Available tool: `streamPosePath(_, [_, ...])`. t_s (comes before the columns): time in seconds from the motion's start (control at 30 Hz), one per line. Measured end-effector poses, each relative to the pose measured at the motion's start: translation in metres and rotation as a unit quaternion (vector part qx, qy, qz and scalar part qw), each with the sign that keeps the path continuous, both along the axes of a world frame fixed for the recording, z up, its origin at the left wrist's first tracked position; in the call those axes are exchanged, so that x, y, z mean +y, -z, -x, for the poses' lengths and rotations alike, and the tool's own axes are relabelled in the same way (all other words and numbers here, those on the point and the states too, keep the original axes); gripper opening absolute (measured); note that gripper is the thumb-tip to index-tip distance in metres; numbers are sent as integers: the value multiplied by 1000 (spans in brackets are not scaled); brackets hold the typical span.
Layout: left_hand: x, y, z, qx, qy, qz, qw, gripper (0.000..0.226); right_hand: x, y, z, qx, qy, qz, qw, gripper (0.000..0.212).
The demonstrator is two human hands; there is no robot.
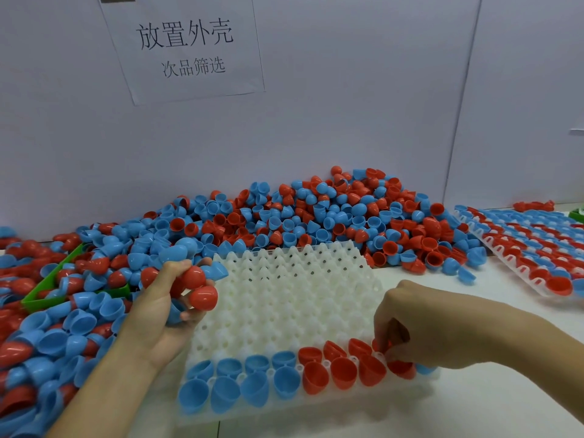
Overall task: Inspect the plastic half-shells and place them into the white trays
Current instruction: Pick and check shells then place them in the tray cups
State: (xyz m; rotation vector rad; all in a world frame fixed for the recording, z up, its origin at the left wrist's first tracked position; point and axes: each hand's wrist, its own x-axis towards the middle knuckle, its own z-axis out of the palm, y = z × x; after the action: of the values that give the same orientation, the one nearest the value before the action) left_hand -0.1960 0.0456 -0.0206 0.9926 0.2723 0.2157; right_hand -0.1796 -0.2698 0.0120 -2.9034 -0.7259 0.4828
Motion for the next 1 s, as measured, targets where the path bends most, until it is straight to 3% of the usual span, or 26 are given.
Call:
streamPosePath(0.47, [-1,0,-1,0,-3,6,1000,7,-9,14,12,-40,21,-39,998,8])
streamPosePath(0.73, [1,2,-1,0,-6,5,1000,14,-8,24,16,-95,-2,16,995,34])
streamPosePath(0.9, [0,1,-1,10,-8,10,1000,9,-5,16,13,-80,-3,28,996,40])
streamPosePath(1.0, [0,0,1,14,-6,6,1000,27,-6,8,11,-62,8,20,998,38])
